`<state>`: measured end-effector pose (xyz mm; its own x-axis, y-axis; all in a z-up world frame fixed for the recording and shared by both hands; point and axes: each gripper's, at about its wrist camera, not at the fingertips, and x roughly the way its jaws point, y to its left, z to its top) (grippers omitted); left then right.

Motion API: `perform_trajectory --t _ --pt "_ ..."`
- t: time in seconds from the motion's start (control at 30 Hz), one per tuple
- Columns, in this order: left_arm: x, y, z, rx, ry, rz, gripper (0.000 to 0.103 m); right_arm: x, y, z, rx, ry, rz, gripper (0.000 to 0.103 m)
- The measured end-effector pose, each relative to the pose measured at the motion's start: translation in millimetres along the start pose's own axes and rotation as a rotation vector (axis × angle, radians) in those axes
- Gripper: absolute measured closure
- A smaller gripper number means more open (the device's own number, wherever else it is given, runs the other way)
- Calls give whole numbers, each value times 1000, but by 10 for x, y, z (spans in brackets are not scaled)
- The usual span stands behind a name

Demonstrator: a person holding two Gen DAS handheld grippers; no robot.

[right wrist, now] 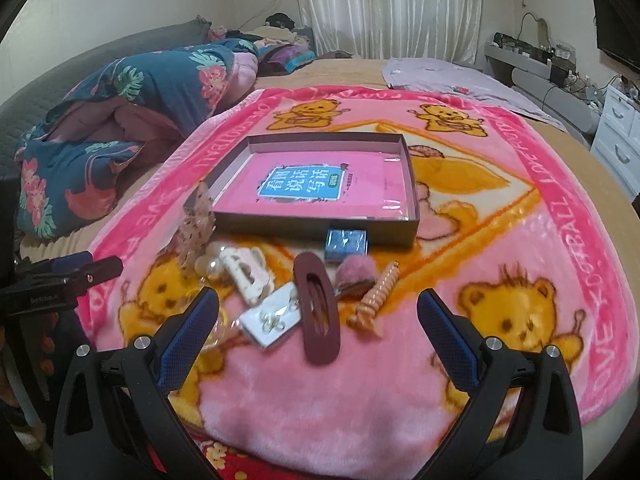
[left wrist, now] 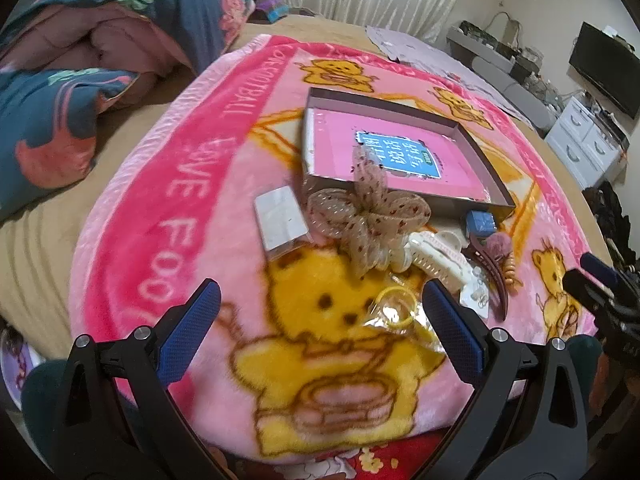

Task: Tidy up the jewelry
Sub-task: 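Grasp the beige bow clip with left gripper while right grasps the blue box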

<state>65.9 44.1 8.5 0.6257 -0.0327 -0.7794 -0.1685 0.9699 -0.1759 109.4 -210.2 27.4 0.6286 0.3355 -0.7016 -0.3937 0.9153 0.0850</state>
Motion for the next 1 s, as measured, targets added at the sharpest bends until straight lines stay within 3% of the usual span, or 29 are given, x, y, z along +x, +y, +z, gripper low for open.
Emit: perform_trajectory --t 0.4,0.63,0.7,0.77,0.9,0.97,1.0 --pt "504 -257 271 -8 81 -134 8 532 -317 268 34 74 -11 4" --pt "814 -330 415 1 135 -146 10 757 -432 278 33 110 -27 4" --pt "908 -349 448 17 143 -129 23 816 -442 264 28 126 -32 4" --pt "1017 -339 469 11 165 -127 30 879 -433 264 21 138 -32 4" --pt "1136 -281 458 1 183 -116 37 1053 -357 296 3 161 -19 6" --pt "1135 -272 440 8 180 -113 41 1171 -309 310 3 184 -3 10" --pt "1121 -273 430 14 173 -114 46 1230 -299 320 6 198 4 17"
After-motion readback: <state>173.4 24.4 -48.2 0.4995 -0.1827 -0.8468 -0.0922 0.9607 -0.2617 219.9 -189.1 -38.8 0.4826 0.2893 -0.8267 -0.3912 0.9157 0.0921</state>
